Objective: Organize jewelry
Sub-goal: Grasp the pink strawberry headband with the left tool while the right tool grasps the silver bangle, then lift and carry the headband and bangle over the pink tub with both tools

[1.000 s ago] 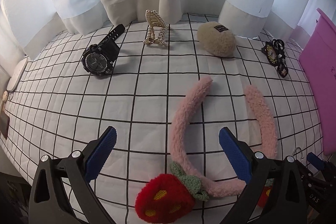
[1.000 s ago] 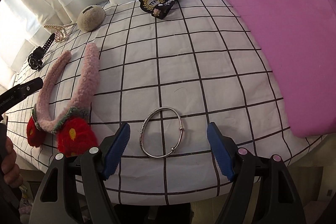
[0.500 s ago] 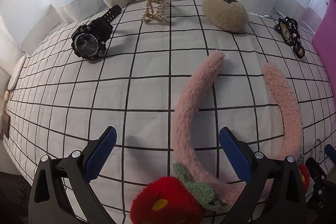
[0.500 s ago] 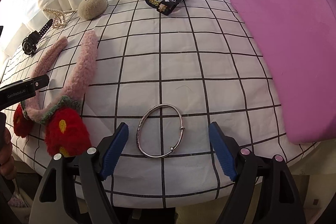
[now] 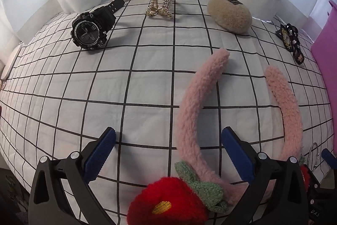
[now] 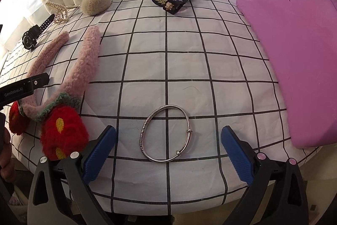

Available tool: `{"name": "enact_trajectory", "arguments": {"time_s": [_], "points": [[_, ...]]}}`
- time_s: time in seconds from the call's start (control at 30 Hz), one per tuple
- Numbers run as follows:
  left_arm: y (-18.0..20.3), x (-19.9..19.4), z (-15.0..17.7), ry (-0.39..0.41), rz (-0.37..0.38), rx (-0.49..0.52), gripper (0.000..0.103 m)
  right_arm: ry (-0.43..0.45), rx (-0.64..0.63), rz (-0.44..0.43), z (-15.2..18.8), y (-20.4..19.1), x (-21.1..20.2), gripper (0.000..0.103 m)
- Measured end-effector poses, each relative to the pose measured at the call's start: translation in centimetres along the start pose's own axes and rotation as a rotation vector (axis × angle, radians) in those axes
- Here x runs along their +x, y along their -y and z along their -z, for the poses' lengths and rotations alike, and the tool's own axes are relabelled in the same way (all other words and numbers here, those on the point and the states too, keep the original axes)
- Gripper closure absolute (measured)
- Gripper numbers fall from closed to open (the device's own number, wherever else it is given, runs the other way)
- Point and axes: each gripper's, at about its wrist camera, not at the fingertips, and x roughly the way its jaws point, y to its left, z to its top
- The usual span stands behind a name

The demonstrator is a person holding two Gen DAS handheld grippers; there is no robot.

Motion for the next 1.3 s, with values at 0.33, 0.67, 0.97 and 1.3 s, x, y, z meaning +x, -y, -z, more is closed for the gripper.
{"name": "enact_trajectory", "arguments": {"time_s": [0.33, 0.67, 0.97, 1.3], "points": [[-0.2, 0.1, -0.3, -0.027, 0.013, 0.020, 0.007, -0.002, -0.008, -0.015, 0.3, 0.0, -0.6, 0.015], [0.3, -0.8, 0.4, -0.027, 0.014, 0.016, 0.020, 0.003, -0.012, -0.018, 0.2, 0.0, -1.1, 0.036], [2.6, -2.4, 1.2, 0.006, 0.043, 0.090, 0.078, 0.004, -0.009, -0.023, 0.0, 0.1, -1.5, 0.058], [2.2, -2.4, 0.8, -0.004, 0.055, 0.084, 0.093, -0.004, 0.005, -0.051, 0.1, 0.2, -1.8, 0.058]]}}
